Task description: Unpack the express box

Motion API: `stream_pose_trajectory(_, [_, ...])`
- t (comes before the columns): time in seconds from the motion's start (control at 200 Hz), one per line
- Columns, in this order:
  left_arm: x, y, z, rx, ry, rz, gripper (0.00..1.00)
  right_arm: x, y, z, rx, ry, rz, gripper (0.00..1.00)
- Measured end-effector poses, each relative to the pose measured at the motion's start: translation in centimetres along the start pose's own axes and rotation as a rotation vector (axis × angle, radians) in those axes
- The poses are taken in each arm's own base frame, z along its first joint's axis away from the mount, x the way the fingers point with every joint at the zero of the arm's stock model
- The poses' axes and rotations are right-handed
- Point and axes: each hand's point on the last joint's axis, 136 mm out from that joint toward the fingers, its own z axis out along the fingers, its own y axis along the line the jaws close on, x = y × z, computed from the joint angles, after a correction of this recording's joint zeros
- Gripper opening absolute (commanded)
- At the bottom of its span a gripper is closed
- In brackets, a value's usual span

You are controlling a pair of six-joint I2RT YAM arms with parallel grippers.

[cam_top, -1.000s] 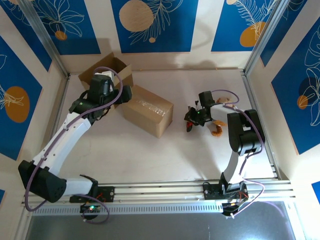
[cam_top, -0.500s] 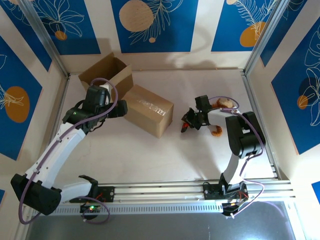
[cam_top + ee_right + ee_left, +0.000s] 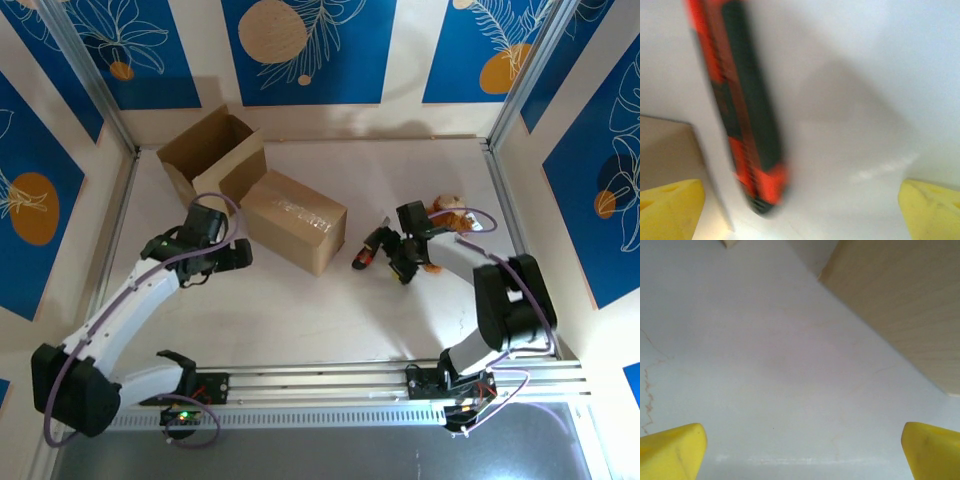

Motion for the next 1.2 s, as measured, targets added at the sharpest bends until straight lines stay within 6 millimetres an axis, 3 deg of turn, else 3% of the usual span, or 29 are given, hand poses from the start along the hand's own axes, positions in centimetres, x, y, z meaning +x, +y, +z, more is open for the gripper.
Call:
stream_pose_trajectory(0.06, [0.0,0.3,1.5,-0.024,0.028,-0.016,0.98,0.6,-0.6,-2.3,0.034,-0.026,-0.05,0.99])
stream_pose_trajectory(0.12, [-0.1,0.6,3.2,-0.048,0.055,-0.028,0.97,0.6,0.4,-5.1,0.01,-0.061,-0.124,0.99])
stream_pose_trajectory(0.255, [-1.1,0.8,6.6,-0.092,0.096,-0.044,0.97,-1.2,7.6,-11.5,-0.169,-0.148,-0.337,1.0])
stream_pose_trajectory(0.325, [-2.4,0.5,7.9,-0.099,0.084,-0.05,0.97,-2.2,12.0,-13.3,-0.257,-0.152,-0.449,0.98])
stream_pose_trajectory(0.43, [-5.0,-0.4,9.0,-0.093,0.043,-0.058,0.97,-3.2,17.4,-12.9,-0.334,-0.124,-0.591,0.97])
stream_pose_trajectory(0.495, [-6.7,-1.1,9.5,-0.081,0.013,-0.062,0.96,-3.7,20.0,-11.2,-0.363,-0.086,-0.656,0.95])
stream_pose_trajectory(0.57, [-8.4,-1.8,10.1,-0.067,-0.015,-0.068,0.96,-4.0,21.6,-8.5,-0.378,-0.029,-0.685,0.93])
stream_pose_trajectory(0.715, [-10.5,-3.3,12.0,-0.029,-0.037,-0.074,0.95,-3.4,21.7,-3.6,-0.368,0.074,-0.669,0.92])
stream_pose_trajectory(0.825, [-10.7,-4.2,13.3,0.007,-0.027,-0.078,0.95,-1.9,20.8,-2.0,-0.372,0.114,-0.636,0.92])
stream_pose_trajectory(1.02, [-10.6,-5.4,13.7,0.072,-0.025,-0.083,0.95,2.1,19.2,-2.9,-0.404,0.134,-0.595,0.92])
stream_pose_trajectory(1.201, [-8.1,-5.2,12.8,0.093,0.02,-0.073,0.97,4.2,17.5,-3.3,-0.4,0.143,-0.548,0.93])
